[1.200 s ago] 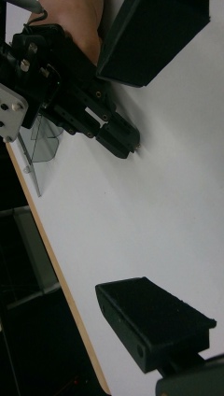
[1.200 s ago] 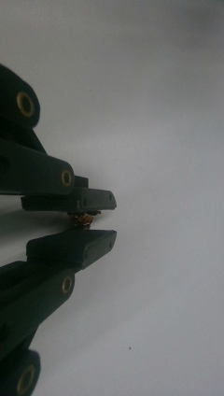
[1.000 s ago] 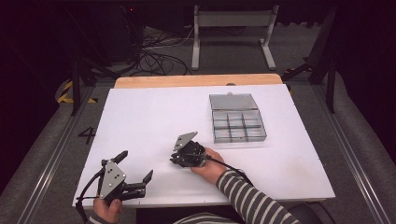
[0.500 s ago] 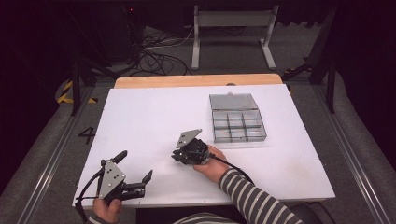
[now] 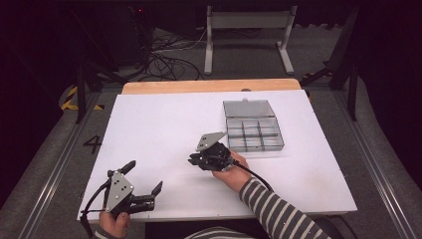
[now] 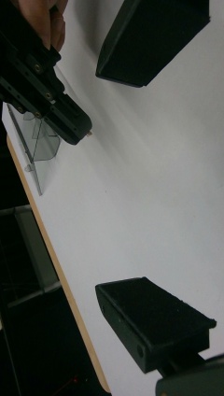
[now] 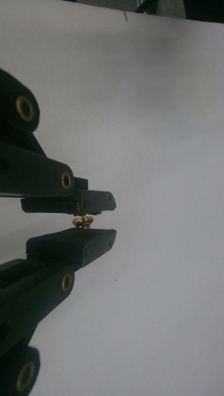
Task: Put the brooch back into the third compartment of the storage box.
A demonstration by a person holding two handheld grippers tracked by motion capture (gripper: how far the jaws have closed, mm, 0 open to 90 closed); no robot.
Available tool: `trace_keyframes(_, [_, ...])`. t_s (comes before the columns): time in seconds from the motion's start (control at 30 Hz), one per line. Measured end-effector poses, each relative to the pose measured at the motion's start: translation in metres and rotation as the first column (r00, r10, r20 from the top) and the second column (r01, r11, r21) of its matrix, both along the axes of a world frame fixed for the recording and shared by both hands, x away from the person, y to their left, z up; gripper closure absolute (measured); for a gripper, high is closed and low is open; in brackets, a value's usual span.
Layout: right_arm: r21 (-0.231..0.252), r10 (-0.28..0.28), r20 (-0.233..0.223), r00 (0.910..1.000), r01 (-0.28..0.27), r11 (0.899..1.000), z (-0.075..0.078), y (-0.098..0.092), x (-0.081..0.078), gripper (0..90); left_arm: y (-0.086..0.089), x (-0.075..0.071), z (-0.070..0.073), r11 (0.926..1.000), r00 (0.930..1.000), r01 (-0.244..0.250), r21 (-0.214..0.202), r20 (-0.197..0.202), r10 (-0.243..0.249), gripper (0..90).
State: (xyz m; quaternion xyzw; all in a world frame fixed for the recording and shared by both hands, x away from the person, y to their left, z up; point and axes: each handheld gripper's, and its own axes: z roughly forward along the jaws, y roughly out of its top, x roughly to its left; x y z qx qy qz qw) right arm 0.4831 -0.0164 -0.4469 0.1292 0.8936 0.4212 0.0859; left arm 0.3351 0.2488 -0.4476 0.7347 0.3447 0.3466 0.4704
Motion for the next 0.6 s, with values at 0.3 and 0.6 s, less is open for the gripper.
trace_keyframes(0.3, [0.023,-0.027,0.003,0.9996,0.027,0.999,0.010,-0.015,0.004,81.0,-0.001,0.000,-0.001,1.0000,1.0000,0.001,-0.009,-0.006,-0.001,2.1])
trace_keyframes(0.6, [0.019,-0.045,0.013,0.9989,0.045,0.999,0.018,-0.025,0.006,81.0,-0.001,0.000,-0.001,0.9999,1.0000,-0.001,-0.010,-0.007,0.001,2.0])
